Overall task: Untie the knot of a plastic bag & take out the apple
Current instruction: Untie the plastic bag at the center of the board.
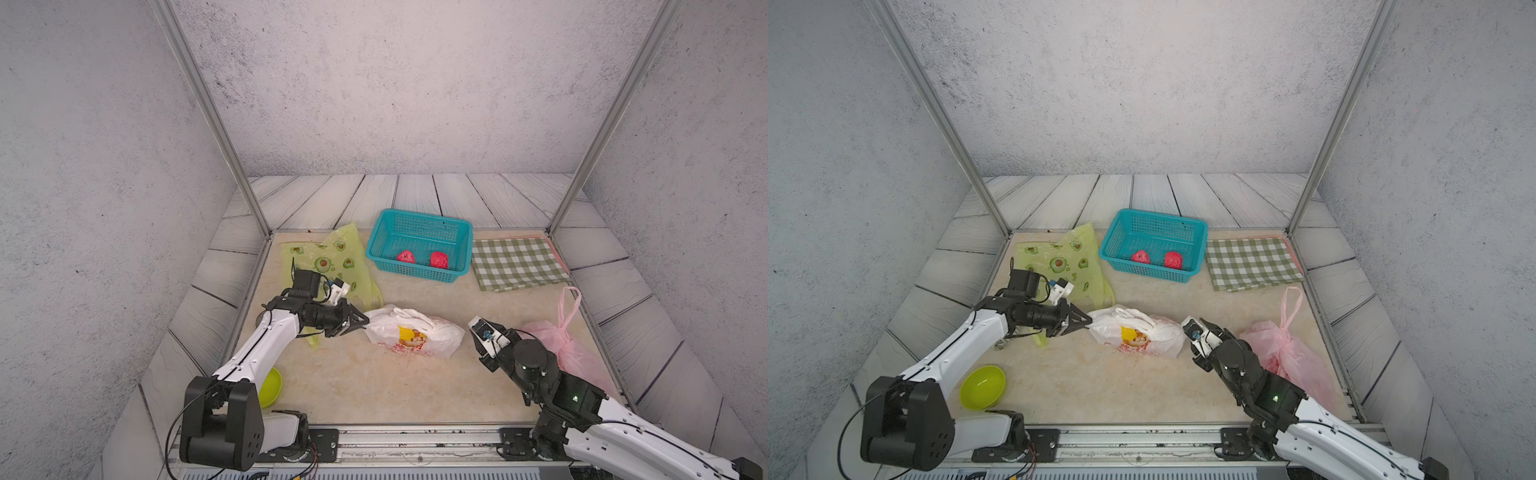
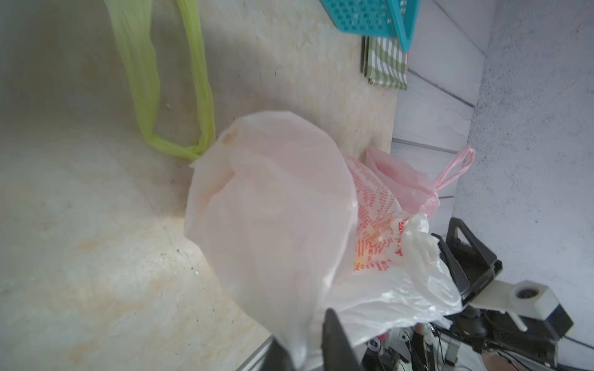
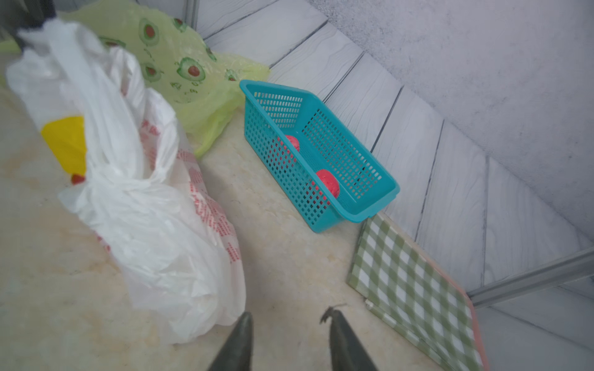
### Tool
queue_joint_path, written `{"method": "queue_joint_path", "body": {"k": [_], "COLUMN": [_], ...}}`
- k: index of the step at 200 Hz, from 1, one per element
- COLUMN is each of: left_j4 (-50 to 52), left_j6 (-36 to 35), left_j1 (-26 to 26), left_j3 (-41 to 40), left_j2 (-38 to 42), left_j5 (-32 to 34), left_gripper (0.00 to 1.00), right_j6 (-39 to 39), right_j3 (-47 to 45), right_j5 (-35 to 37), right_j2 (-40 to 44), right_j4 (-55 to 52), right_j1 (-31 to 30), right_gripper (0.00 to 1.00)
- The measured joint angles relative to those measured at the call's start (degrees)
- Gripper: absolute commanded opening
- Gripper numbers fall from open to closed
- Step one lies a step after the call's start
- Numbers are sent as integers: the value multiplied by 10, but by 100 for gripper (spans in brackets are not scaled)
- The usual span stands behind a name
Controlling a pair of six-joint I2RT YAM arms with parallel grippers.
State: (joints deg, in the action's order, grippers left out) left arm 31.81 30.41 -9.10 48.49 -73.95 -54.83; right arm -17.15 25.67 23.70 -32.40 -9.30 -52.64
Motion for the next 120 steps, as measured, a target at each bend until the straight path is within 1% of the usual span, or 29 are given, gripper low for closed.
{"method": "queue_joint_path", "body": {"k": [17,19,21,23,27,29,31,34,37,47,64,81,98,120], "left_j4": [-15,-16,-17,-21,-24,-26,-31,-31,-35,-44,-56,-51,-42,-29], "left_j6": [14,20,21,20,27,26,24,32,29,36,24,-12,-63,-139], "left_j1": [-1,-1,-1,-1,-1,-1,-2,-2,-3,-7,-29,-73,-122,-176], "left_j3": [-9,-10,-10,-10,-10,-10,-10,-10,-9,-5,10,42,76,85], "left_j2": [16,19,21,28,38,46,53,63,75,123,212,283,312,307], "left_j5": [-16,-18,-19,-21,-21,-23,-22,-22,-23,-18,8,46,76,129], "left_gripper": [68,72,79,81,83,86,92,94,100,99,99,99,99,99], "right_j6": [17,21,23,29,39,48,55,69,80,126,207,286,370,473], "right_j3": [33,37,41,46,56,61,67,75,84,117,200,286,325,296], "right_j5": [-24,-26,-27,-29,-33,-35,-37,-39,-41,-44,-60,-90,-150,-220], "right_j2": [-16,-17,-19,-22,-26,-28,-30,-32,-35,-46,-88,-146,-189,-201], "right_j4": [-23,-27,-29,-31,-37,-39,-42,-47,-53,-78,-139,-201,-232,-245], "right_j1": [0,0,0,0,0,0,0,0,0,0,0,0,0,0], "right_gripper": [50,50,50,50,49,48,47,46,45,43,52,56,57,59]}}
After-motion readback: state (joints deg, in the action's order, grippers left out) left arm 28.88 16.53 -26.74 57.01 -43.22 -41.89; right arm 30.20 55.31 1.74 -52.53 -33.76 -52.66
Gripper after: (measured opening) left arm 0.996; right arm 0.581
